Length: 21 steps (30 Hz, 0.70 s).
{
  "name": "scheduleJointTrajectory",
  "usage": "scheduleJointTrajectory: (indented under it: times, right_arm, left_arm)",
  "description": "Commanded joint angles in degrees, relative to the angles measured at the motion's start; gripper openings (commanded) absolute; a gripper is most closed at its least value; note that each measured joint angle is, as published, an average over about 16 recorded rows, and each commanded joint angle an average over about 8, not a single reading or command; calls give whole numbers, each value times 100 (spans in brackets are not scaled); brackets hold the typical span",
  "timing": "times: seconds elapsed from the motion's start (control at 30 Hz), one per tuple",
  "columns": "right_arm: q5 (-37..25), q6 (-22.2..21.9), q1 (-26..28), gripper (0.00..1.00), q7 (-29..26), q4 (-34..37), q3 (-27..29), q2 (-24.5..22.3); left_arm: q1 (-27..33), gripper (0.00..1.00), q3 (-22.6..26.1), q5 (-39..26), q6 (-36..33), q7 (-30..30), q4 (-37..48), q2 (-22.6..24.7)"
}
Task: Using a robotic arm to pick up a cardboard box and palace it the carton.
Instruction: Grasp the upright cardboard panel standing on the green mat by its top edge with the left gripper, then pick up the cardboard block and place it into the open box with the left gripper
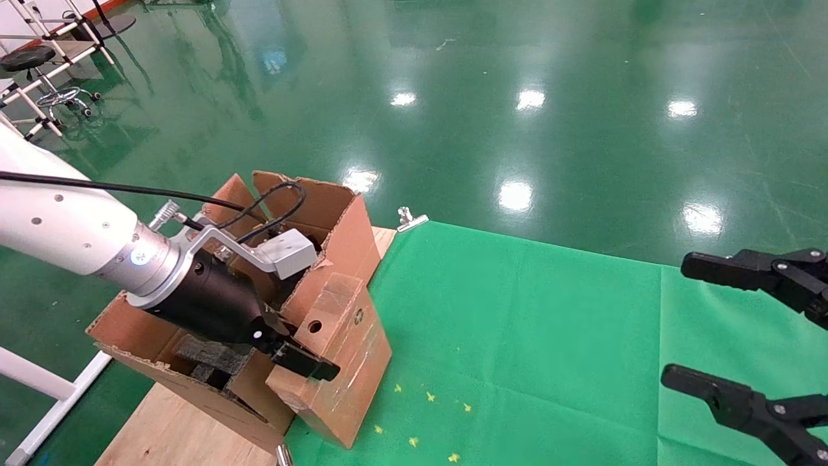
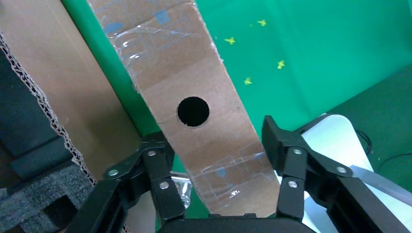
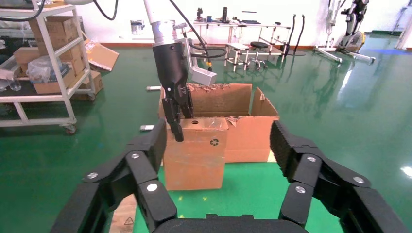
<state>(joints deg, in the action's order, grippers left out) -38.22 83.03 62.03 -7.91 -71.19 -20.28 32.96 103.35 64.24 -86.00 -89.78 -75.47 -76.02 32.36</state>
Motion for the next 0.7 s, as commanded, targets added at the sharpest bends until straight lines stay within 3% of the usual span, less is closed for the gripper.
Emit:
scheduleJointTrajectory:
  times: [0.03,0.4,0.7]
  right_arm:
    - [0,0,0,100,0,0,0,0]
    - [0,0,0,100,0,0,0,0]
    - [1,0,0,100,0,0,0,0]
  left_arm:
    - [-1,0,-4,1,1,2,-1,-1]
    - [54,0,-50,93,73,110,36,-6]
    - [804,0,-641,548,385,961,151,-115]
